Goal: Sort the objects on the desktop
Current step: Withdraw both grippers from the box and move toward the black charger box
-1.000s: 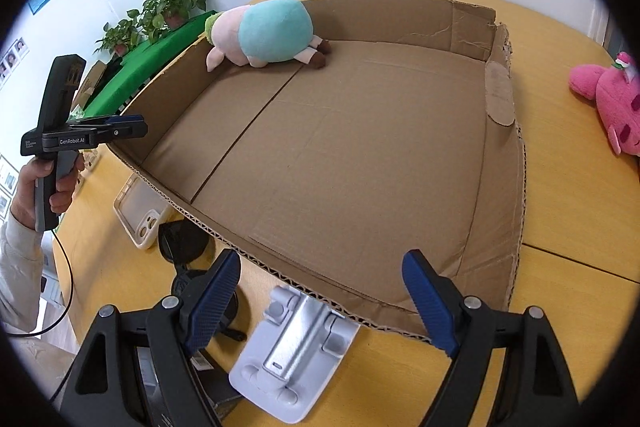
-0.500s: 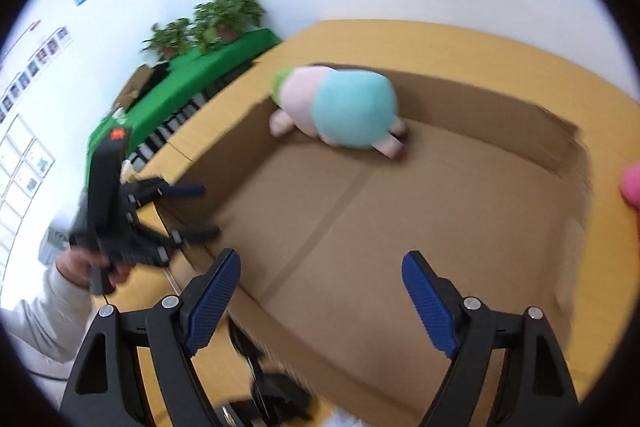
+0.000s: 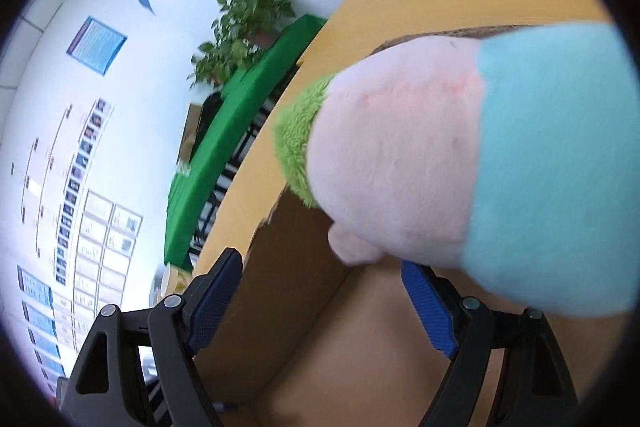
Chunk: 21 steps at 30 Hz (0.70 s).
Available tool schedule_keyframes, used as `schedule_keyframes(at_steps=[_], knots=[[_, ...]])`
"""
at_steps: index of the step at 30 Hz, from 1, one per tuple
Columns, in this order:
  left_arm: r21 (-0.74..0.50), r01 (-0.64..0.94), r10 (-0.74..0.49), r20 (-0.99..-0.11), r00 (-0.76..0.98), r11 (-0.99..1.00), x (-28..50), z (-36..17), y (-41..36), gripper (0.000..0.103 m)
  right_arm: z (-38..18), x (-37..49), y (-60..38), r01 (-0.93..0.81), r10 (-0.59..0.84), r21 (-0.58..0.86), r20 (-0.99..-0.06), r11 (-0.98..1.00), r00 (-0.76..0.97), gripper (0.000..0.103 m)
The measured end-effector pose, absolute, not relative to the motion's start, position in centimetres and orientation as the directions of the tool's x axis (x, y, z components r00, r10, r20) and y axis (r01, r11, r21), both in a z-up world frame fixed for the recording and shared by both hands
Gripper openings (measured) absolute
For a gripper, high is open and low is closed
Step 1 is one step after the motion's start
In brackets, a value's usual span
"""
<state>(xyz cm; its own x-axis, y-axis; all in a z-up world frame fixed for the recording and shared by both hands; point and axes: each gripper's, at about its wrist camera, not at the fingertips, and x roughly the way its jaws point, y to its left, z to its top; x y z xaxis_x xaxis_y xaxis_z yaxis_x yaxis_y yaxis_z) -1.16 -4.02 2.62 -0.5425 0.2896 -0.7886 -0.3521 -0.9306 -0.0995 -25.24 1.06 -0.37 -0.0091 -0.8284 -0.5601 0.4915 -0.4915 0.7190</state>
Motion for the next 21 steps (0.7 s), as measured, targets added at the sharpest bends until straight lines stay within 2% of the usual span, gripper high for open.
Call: schedule_keyframes(at_steps=[4,8,13,16,21], knots=[[-0.100,-0.377,0.304,-0.788,-0.536,-0.921,-1.0,2.7,-4.0,0.096,0.5,-23.9,0.6,0.517,-0.826,0.704,-0.563,-0.487,-0.013,0.083],[-0.128,-0.372,0.325,-0.779,-0.536,-0.920,-0.9,3.0,-3.9,0.096,4.6,-20.3,2.2,0.578,-0.828,0.663,-0.559,-0.476,-0.041,0.083],[-0.210,-0.308,0.356,-0.745,-0.564,-0.928,-0.8,4.1,-5.5,0.096,10.2,-14.2,7.0,0.674,-0.759,0.470,-0.615,-0.570,-0.213,0.083],[-0.213,-0.269,0.337,-0.713,-0.615,-0.939,-0.1,5.9,-6.1,0.096,12.5,-10.1,11.2,0.644,-0.670,0.339,-0.641,-0.686,-0.375,0.084],[-0.185,-0.235,0.298,-0.654,-0.696,-0.954,2.4,9.0,-6.1,0.097,14.9,-1.8,18.5,0.573,-0.521,0.133,-0.615,-0.809,-0.593,0.086]])
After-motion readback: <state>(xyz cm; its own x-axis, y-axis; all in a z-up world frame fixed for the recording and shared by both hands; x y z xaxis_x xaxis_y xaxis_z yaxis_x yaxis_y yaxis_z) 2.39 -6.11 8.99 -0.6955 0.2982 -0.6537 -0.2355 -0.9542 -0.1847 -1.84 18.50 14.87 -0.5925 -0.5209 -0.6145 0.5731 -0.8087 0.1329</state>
